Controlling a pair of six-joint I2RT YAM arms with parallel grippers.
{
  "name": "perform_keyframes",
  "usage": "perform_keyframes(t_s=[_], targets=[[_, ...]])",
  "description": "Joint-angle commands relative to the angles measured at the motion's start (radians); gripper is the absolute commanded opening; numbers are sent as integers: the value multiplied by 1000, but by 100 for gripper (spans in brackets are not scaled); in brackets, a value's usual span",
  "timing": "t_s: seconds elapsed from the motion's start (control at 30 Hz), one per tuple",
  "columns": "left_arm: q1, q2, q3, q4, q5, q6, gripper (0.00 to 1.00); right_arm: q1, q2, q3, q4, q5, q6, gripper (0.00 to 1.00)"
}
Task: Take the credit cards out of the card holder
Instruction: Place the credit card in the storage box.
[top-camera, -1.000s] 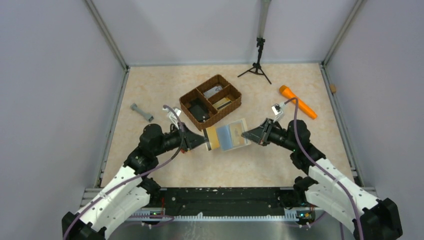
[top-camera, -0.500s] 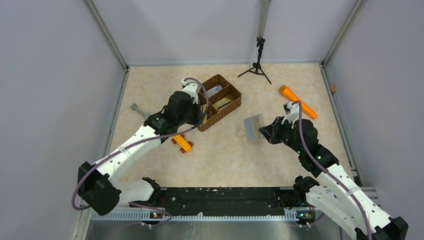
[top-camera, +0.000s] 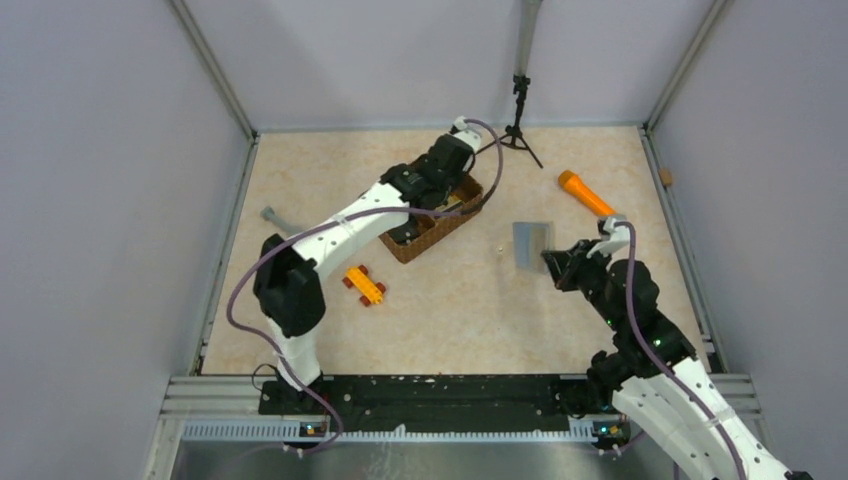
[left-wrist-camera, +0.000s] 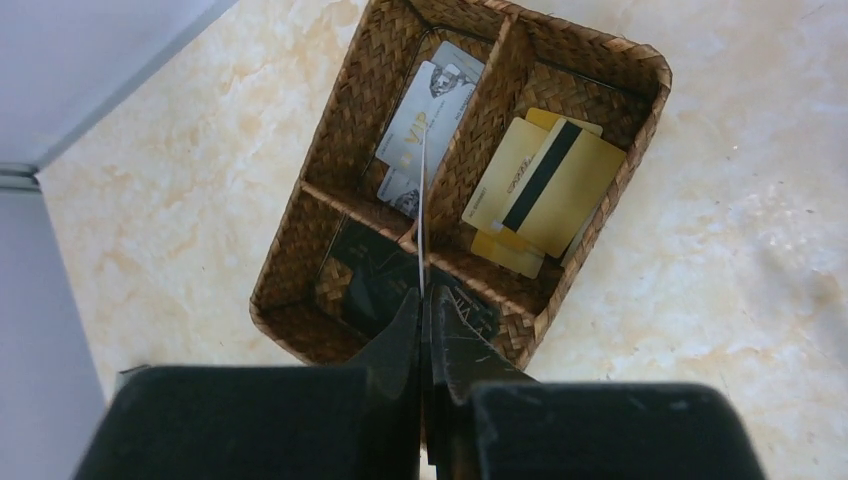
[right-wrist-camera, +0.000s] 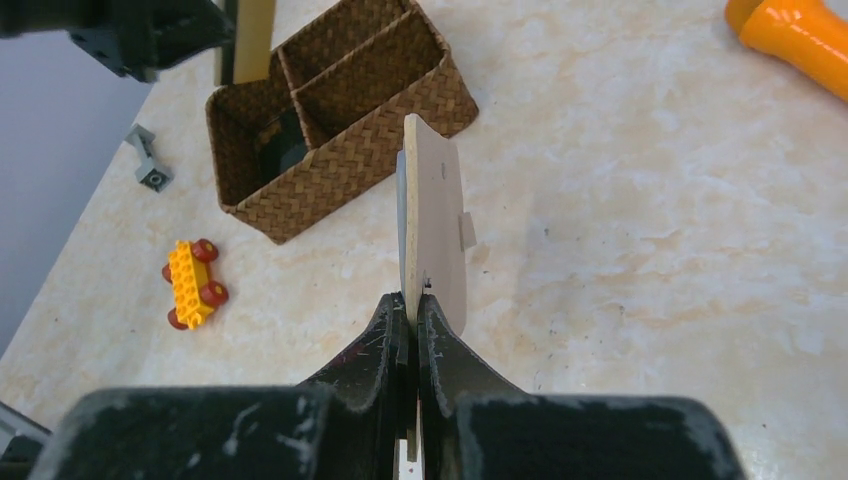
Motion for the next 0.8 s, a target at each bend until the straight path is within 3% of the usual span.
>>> perform_keyframes(t_s=[0.0,0.43,0.7,0.77], targets=[[-31,137,128,-63,-98,104,0,-9,-81,-4,25,83,-6,0],[-39,382,332,-80,-116,211,0,-9,-125,2,-7,106,7,0],[-39,442,337,-100,-145,202,0,-9,-141,6,-28,136,35,0],[-39,443,340,-104,-137,192,9,-9,-142,7,-31,137,41,0]])
